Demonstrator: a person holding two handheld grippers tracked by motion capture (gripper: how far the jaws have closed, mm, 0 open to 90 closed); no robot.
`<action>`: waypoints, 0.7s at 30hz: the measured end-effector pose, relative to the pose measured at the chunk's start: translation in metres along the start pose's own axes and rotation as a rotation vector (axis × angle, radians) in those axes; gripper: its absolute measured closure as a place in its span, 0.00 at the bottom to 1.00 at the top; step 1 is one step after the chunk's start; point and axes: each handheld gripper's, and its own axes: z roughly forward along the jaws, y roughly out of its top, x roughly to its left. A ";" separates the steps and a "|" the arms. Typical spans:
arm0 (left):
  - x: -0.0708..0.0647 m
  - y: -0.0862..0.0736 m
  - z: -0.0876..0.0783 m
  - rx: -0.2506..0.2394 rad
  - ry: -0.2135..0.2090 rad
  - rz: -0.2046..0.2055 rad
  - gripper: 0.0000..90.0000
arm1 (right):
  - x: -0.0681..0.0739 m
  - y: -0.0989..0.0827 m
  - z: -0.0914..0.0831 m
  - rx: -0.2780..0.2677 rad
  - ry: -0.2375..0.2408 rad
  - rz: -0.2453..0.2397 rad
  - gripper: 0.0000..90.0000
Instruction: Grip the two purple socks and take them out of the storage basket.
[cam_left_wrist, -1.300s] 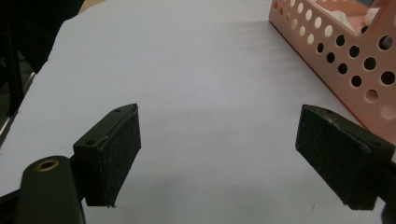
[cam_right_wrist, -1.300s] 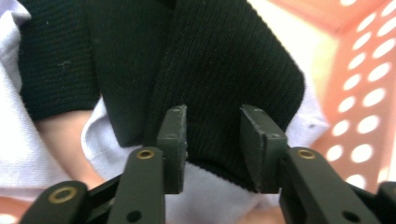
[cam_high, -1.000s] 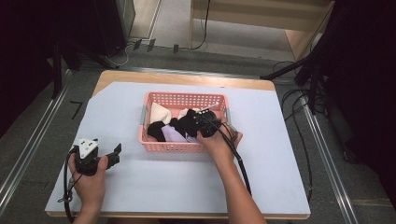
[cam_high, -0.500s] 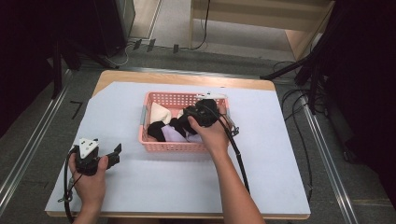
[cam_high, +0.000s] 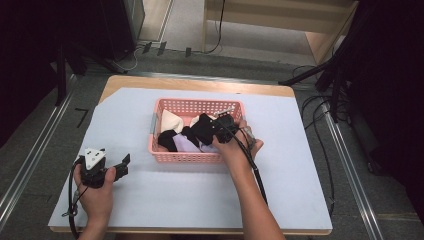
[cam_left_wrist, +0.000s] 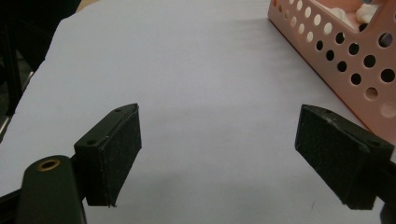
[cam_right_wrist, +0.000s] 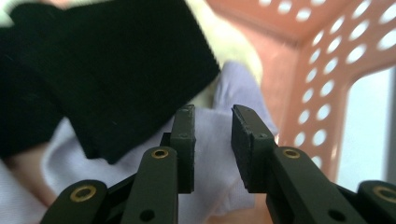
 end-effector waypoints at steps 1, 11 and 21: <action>0.000 0.000 0.000 0.000 0.000 0.000 0.17 | -0.001 -0.001 0.004 0.022 -0.007 0.008 0.79; 0.000 0.000 0.000 0.002 -0.003 0.003 0.17 | 0.003 0.002 0.014 0.202 0.047 0.003 0.91; -0.001 0.000 0.000 0.000 -0.001 0.003 0.17 | -0.019 -0.012 -0.011 -0.152 0.229 0.144 0.97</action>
